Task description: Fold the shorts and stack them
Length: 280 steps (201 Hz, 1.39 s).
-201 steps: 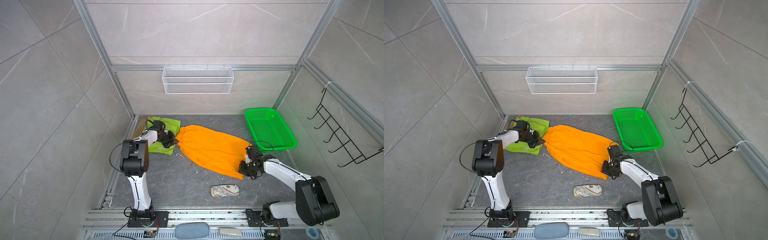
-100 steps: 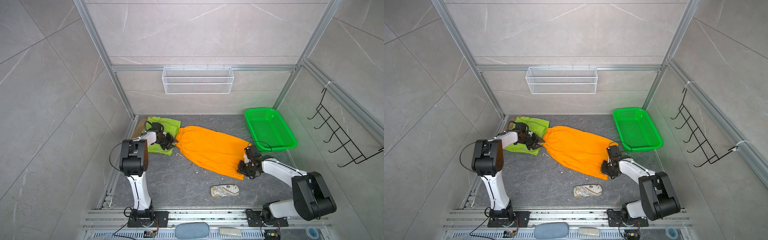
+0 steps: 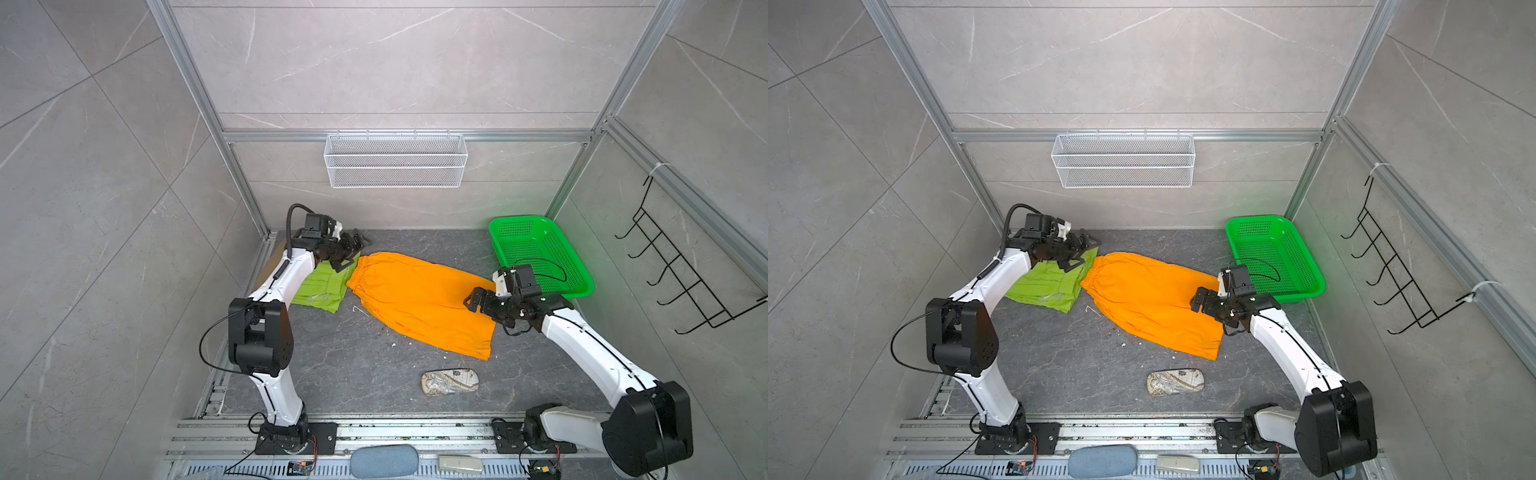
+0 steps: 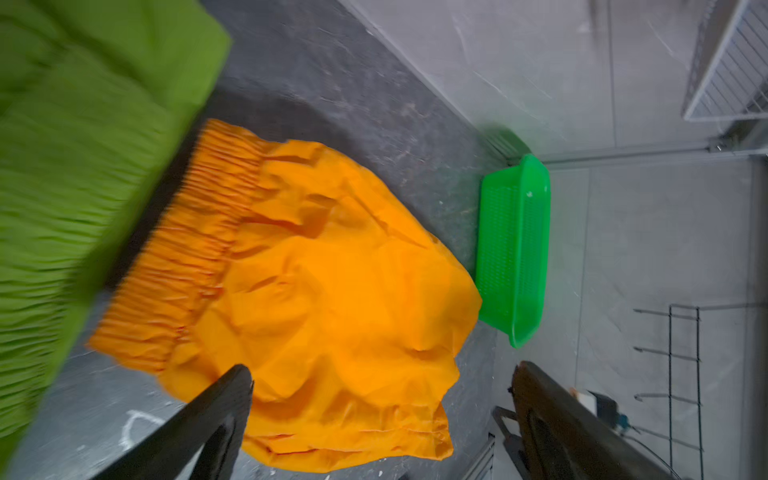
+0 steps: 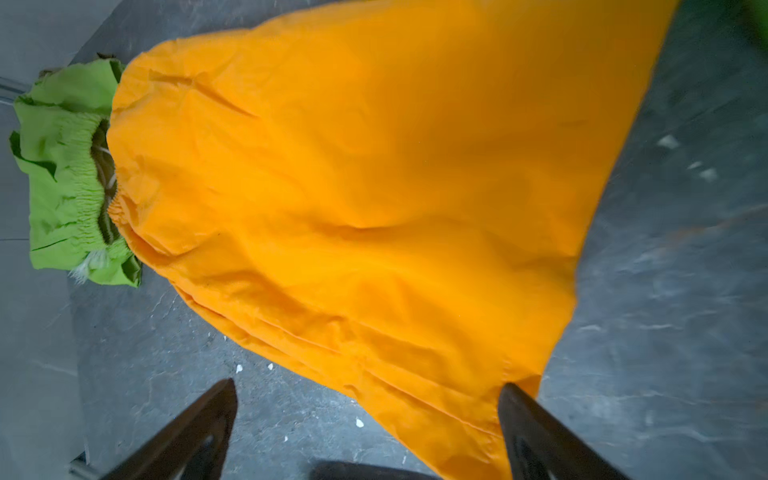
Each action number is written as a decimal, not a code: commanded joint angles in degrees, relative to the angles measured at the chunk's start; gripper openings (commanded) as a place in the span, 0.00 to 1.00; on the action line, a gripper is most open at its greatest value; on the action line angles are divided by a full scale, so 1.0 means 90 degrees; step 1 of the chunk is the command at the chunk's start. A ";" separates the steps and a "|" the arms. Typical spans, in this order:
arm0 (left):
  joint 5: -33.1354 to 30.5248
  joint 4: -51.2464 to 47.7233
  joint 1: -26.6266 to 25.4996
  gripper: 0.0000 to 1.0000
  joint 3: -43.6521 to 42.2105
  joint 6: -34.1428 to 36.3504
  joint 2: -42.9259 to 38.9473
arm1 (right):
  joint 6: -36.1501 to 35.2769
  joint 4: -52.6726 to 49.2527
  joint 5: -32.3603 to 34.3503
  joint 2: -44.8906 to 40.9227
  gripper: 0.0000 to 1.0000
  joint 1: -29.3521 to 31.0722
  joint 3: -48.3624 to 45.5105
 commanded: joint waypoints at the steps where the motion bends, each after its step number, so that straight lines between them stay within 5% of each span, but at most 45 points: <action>1: 0.0478 0.0354 -0.0502 0.99 -0.0185 -0.0431 0.0655 | 0.0785 0.0883 -0.0871 0.0476 0.99 0.0161 -0.0764; 68: 0.0140 0.0288 -0.0778 0.99 -0.0988 -0.0352 0.1210 | 0.0072 0.1156 -0.0947 0.1336 0.99 -0.0823 -0.1629; 156: -0.0579 0.0423 -0.1301 0.99 -0.2608 -0.0548 0.0107 | -0.0541 0.0480 -0.0821 0.2638 0.99 -0.1215 -0.0045; 218: -0.1957 -0.1168 -0.1130 0.99 -0.1672 0.0799 -0.1074 | -0.0915 -0.0199 -0.0557 0.1668 0.99 -0.1211 0.0424; 280: -0.2515 -0.2024 -0.0216 0.99 -0.1210 0.1381 -0.0491 | -0.1020 -0.0354 -0.0203 0.1673 0.99 -0.1207 0.0511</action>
